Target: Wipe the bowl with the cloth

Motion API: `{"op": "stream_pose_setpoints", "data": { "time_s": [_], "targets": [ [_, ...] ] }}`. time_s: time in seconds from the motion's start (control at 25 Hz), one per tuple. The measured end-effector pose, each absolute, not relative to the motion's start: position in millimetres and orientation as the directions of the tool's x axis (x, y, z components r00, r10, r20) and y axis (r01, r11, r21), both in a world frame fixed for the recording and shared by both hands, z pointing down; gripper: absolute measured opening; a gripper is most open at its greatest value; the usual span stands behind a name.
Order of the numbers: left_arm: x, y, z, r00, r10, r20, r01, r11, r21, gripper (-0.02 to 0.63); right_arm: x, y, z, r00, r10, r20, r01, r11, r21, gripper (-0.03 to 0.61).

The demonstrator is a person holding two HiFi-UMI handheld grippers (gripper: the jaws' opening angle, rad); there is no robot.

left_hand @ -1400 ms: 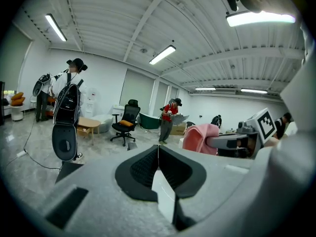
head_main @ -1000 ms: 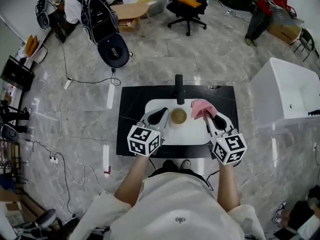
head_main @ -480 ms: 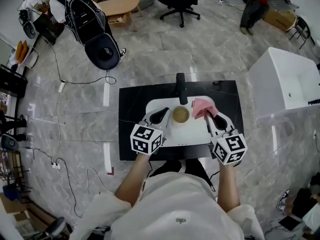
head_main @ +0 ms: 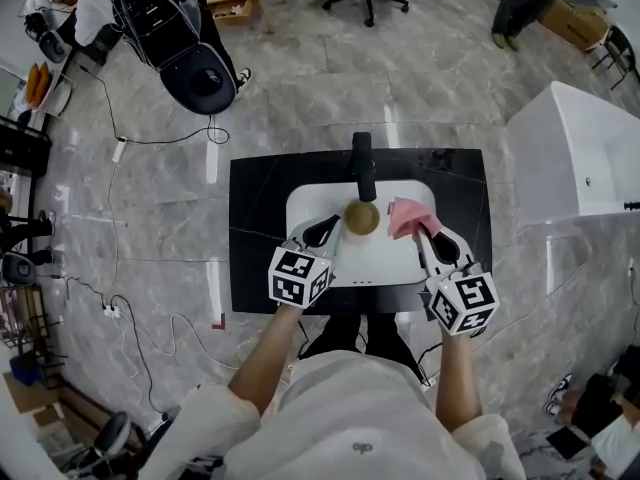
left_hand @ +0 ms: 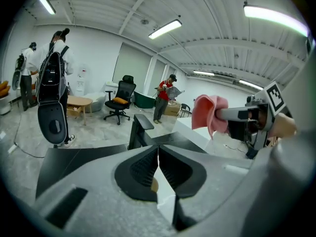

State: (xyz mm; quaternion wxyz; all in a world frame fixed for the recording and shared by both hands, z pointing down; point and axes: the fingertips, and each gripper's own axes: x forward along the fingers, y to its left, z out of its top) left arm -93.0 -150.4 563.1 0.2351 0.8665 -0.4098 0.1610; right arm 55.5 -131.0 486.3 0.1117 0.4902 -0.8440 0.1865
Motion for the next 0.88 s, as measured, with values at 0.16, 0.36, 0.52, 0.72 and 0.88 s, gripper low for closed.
{"op": "stream_pose_setpoints", "data": {
  "time_s": [0.16,0.36,0.52,0.72,0.88],
  "targets": [
    [-85.0,-145.5,597.9,0.602,-0.608,0.518,-0.792,-0.535,0.293,0.015,64.3,-130.0,510.8,-0.496,-0.767,0.407,-0.868,0.442,-0.226,0.015],
    [-75.2,-155.3,639.0,0.583,-0.582,0.567,-0.805,-0.509,0.305,0.015,76.9,-134.3,532.1,-0.501,-0.752,0.428,-0.866,0.443,-0.234,0.015],
    [-70.1,-160.7,663.3,0.558,-0.572,0.601,-0.822,-0.481,0.305,0.016,81.9,-136.2,551.8,-0.509,-0.737,0.444,-0.86,0.453,-0.234,0.015],
    [-66.9,-165.0,691.5,0.533,-0.559,0.635,-0.839,-0.45,0.306,0.017,79.2,-141.4,578.2,-0.523,-0.714,0.465,-0.851,0.464,-0.245,0.015],
    [-64.8,-167.2,721.7,0.52,-0.536,0.665,-0.845,-0.437,0.308,0.023,78.2,-145.7,596.6,-0.533,-0.698,0.479,-0.845,0.47,-0.255,0.015]
  ]
}}
